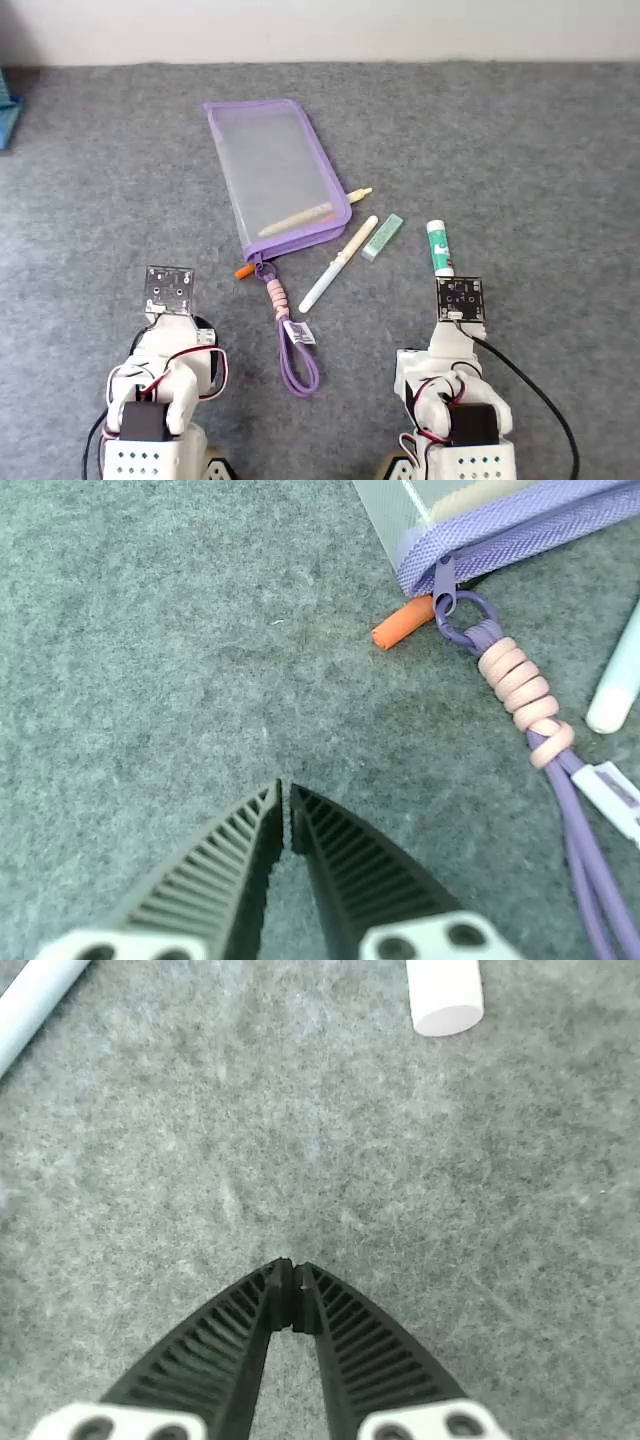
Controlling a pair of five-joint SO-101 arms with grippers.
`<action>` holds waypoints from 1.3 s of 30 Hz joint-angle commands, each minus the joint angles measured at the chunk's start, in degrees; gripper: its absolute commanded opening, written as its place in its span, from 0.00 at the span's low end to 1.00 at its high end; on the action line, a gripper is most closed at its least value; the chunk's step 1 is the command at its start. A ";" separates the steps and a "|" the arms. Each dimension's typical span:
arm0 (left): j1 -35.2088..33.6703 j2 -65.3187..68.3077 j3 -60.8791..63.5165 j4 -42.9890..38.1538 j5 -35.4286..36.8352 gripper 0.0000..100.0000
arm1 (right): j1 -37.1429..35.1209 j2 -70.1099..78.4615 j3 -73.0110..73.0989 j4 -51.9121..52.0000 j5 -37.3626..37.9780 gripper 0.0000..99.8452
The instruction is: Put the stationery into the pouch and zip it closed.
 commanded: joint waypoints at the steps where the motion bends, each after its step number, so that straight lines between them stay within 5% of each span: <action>1: 0.18 -0.70 -0.48 -1.23 -0.09 0.01 | -0.31 -0.84 1.05 -0.84 -0.26 0.01; 39: 0.18 -0.70 -0.48 -1.23 -0.09 0.01 | -1.45 -0.92 1.05 -1.36 -0.26 0.01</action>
